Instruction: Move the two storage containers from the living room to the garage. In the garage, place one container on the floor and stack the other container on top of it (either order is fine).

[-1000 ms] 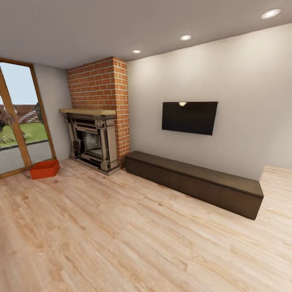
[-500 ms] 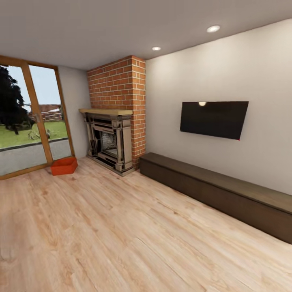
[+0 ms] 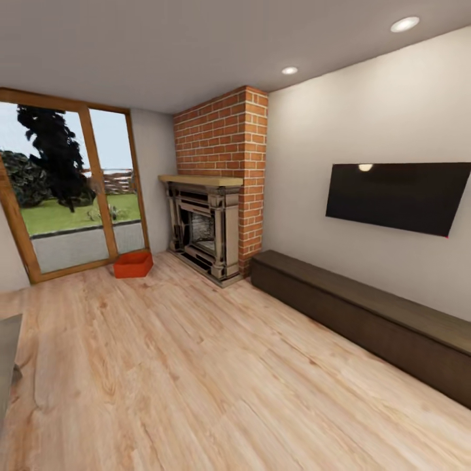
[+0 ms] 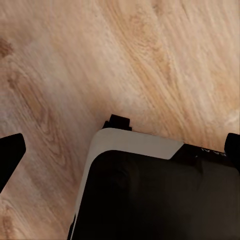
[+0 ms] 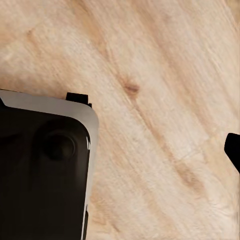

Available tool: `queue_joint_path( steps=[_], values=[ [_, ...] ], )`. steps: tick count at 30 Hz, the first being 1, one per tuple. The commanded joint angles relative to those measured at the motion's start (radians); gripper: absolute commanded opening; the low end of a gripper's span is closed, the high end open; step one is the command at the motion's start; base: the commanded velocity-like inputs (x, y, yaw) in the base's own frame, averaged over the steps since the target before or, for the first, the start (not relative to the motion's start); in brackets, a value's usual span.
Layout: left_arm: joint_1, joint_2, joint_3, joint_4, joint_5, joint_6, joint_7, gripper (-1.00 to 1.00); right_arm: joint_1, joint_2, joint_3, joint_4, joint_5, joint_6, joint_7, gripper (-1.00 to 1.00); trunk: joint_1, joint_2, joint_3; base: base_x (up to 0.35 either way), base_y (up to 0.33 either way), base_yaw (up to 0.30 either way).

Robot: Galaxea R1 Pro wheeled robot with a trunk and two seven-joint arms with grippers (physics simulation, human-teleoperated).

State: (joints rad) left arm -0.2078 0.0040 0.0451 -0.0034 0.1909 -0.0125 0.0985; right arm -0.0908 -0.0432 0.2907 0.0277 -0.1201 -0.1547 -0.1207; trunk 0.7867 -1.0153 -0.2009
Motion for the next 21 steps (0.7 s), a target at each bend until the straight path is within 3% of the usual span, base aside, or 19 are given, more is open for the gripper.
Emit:
queue_joint_path(
  steps=[1,21],
  values=[
    [-0.001,0.0,0.004,0.0,0.004,-0.001,0.001,1.0,-0.001,0.0,0.009,0.003,-0.01,-0.006,0.0,1.0,0.001,-0.001,-0.001,0.322,0.0,0.27],
    [-0.001,0.0,0.004,0.0,0.004,-0.001,0.001,1.0,-0.001,0.0,0.008,0.003,-0.01,-0.006,0.0,1.0,0.001,-0.001,-0.001,0.322,0.0,0.27]
  ],
)
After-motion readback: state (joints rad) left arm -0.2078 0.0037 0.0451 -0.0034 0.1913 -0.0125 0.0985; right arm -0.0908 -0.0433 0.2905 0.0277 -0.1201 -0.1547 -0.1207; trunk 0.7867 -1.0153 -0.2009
